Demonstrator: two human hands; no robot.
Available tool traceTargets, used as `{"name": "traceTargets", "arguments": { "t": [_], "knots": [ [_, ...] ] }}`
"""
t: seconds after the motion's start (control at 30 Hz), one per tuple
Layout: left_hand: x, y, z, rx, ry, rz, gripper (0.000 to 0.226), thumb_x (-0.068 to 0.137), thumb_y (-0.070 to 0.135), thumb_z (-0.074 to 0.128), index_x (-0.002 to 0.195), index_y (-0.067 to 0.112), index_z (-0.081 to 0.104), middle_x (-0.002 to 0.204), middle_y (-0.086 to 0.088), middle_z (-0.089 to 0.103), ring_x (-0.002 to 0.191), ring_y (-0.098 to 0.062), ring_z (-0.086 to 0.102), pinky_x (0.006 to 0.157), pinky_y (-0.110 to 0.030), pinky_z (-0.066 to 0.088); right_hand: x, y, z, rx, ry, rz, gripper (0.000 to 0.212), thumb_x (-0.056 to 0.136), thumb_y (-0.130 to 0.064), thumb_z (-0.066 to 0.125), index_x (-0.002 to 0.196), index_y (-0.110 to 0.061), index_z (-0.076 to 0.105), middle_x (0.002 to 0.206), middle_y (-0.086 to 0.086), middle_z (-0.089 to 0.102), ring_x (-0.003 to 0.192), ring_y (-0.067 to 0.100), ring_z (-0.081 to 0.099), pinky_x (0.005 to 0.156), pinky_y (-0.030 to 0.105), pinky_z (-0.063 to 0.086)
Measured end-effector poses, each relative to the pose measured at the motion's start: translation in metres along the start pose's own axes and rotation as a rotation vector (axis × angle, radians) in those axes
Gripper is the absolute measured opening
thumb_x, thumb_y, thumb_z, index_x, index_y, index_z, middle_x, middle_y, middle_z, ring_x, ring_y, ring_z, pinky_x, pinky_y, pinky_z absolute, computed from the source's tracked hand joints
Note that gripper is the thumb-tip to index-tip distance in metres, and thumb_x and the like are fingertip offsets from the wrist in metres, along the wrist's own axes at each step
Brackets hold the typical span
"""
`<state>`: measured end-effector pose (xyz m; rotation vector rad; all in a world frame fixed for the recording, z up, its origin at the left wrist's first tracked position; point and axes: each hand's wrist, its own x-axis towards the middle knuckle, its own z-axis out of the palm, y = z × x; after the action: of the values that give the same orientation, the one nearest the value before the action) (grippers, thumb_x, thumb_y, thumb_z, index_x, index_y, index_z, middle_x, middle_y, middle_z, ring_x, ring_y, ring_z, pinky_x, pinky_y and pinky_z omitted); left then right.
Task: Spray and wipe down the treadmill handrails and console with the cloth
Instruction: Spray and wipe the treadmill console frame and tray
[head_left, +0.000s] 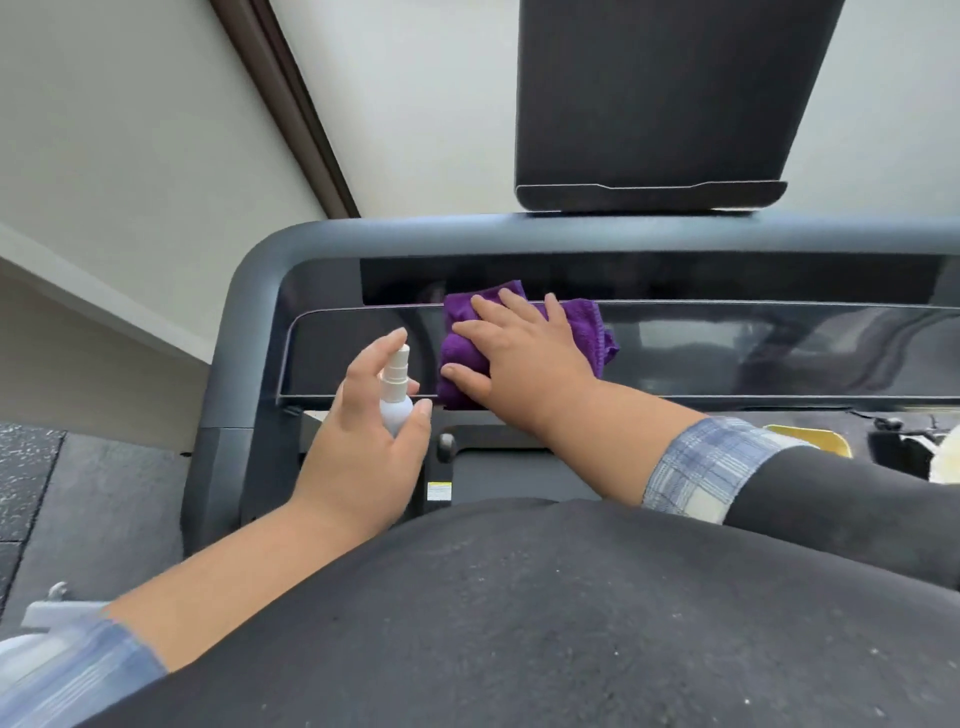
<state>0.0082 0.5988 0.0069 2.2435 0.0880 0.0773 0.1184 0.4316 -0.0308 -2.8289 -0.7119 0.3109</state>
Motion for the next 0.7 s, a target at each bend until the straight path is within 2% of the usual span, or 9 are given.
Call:
{"name": "traceTargets", "arguments": {
  "t": [0.07,0.1,0.23,0.33,0.47,0.5,0.6,0.63,0.7],
  "knots": [
    [0.005,0.006,0.013,-0.025,-0.047,0.028,0.077,0.092,0.017,0.061,0.127,0.071,0.018,0.113,0.004,0.055,0.085,0.001,0.06,0.076,-0.008,0.041,-0.017,0.027,-0.003,0.045,0.033,0.081,0.06,0.088,-0.074,0.042,0.14,-0.044,0.048,0.16,0.0,0.03,0.15,0.026,0.018,0.122,0.052,0.008],
    [0.008,0.01,0.02,-0.034,-0.064,0.047,0.077,0.092,0.016,0.062,0.128,0.07,0.019,0.112,0.004,0.055,0.087,0.003,0.059,0.076,-0.006,0.04,-0.028,0.043,-0.006,0.058,0.054,0.13,0.06,0.086,-0.075,0.045,0.139,-0.045,0.05,0.16,0.001,0.032,0.149,0.026,0.019,0.122,0.051,0.009],
    [0.018,0.026,0.043,-0.066,-0.121,0.114,0.08,0.091,0.016,0.064,0.128,0.07,0.019,0.107,0.009,0.055,0.092,0.0,0.057,0.08,-0.018,0.042,-0.067,0.108,-0.02,0.046,0.053,0.33,0.063,0.084,-0.077,0.043,0.14,-0.049,0.045,0.161,-0.005,0.029,0.152,0.023,0.012,0.121,0.057,0.004],
    [0.025,0.039,0.06,-0.069,-0.161,0.152,0.081,0.09,0.015,0.064,0.128,0.071,0.019,0.104,0.011,0.056,0.093,-0.005,0.058,0.08,-0.019,0.043,-0.082,0.132,-0.026,0.02,0.022,0.375,0.067,0.084,-0.078,0.039,0.144,-0.048,0.039,0.163,-0.005,0.026,0.152,0.024,0.01,0.12,0.06,0.005],
    [0.03,0.056,0.08,-0.061,-0.177,0.193,0.082,0.09,0.013,0.065,0.129,0.07,0.02,0.107,0.012,0.056,0.092,-0.001,0.058,0.077,-0.006,0.041,-0.075,0.12,-0.024,-0.02,0.007,0.292,0.068,0.086,-0.076,0.037,0.147,-0.045,0.037,0.164,0.003,0.024,0.151,0.03,0.013,0.12,0.056,0.011],
    [0.03,0.061,0.085,-0.061,-0.187,0.193,0.082,0.09,0.013,0.066,0.13,0.068,0.021,0.108,0.011,0.056,0.09,-0.003,0.059,0.079,-0.009,0.043,-0.07,0.113,-0.023,-0.022,-0.011,0.241,0.069,0.087,-0.076,0.035,0.148,-0.045,0.035,0.164,0.004,0.022,0.151,0.03,0.012,0.12,0.057,0.011],
    [0.03,0.072,0.1,-0.085,-0.236,0.181,0.074,0.09,0.015,0.065,0.137,0.057,0.026,0.11,0.005,0.06,0.092,-0.014,0.064,0.085,-0.03,0.053,-0.06,0.1,-0.021,-0.016,-0.097,0.054,0.07,0.088,-0.069,0.027,0.152,-0.041,0.028,0.166,0.005,0.014,0.153,0.031,0.006,0.121,0.056,0.008],
    [0.03,0.075,0.105,-0.085,-0.257,0.186,0.071,0.089,0.017,0.064,0.139,0.054,0.027,0.111,0.005,0.06,0.094,-0.014,0.065,0.086,-0.033,0.054,-0.058,0.101,-0.021,-0.015,-0.12,0.013,0.07,0.088,-0.065,0.026,0.153,-0.039,0.026,0.167,0.005,0.012,0.153,0.03,0.004,0.121,0.055,0.007],
    [0.031,0.084,0.116,-0.087,-0.304,0.201,0.07,0.086,0.019,0.063,0.139,0.05,0.029,0.114,0.009,0.057,0.095,-0.009,0.064,0.087,-0.031,0.053,-0.059,0.113,-0.024,-0.007,-0.123,-0.034,0.067,0.091,-0.06,0.031,0.155,-0.039,0.026,0.167,0.003,0.012,0.153,0.027,0.004,0.123,0.052,0.007]
  ]
}}
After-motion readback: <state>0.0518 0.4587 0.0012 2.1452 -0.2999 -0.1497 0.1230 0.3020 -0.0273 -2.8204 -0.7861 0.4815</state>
